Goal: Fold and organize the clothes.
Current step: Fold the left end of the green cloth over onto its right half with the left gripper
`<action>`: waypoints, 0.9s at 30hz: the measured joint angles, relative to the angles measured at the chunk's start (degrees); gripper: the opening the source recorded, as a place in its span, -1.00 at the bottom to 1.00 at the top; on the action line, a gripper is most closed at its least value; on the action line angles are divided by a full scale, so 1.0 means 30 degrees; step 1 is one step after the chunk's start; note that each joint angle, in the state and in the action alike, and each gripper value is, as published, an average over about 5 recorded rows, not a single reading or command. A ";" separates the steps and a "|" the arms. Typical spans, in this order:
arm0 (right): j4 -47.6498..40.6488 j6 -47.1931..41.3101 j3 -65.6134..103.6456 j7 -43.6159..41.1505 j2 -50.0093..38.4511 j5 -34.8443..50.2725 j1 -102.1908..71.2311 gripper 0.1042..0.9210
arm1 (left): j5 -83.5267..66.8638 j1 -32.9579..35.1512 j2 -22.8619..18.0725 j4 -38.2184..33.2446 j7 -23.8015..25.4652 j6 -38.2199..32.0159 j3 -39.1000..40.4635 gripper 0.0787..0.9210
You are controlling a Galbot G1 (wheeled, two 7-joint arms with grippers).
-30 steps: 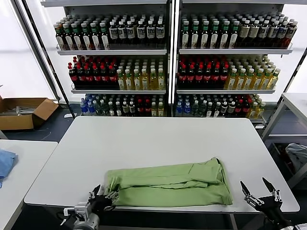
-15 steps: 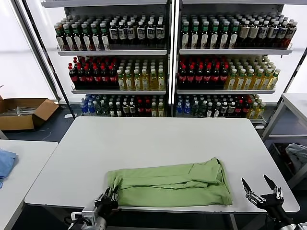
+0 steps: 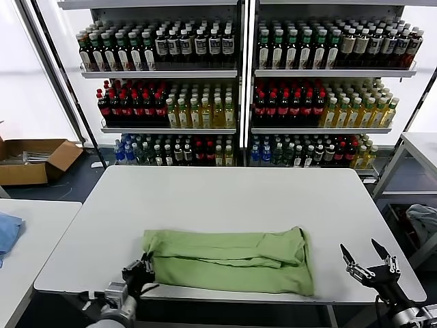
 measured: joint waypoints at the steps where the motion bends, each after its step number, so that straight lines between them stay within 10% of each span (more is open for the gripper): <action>1: 0.0017 -0.0017 -0.0021 0.0002 -0.0012 0.0012 0.0036 0.76 | -0.0083 -0.0082 0.0267 0.0109 0.0206 -0.0071 -0.0466 -0.97; 15: 0.0505 -0.0220 -0.0426 0.0057 0.0104 -0.0012 0.0163 0.76 | -0.2553 -0.1377 0.4240 0.1911 0.2357 -0.0039 -0.5693 -0.97; 27: 0.0797 -0.0175 -0.0186 0.0026 0.0329 -0.0066 -0.0239 0.76 | -0.4036 -0.2302 0.3989 -0.1053 0.1866 0.0996 -0.3382 -0.97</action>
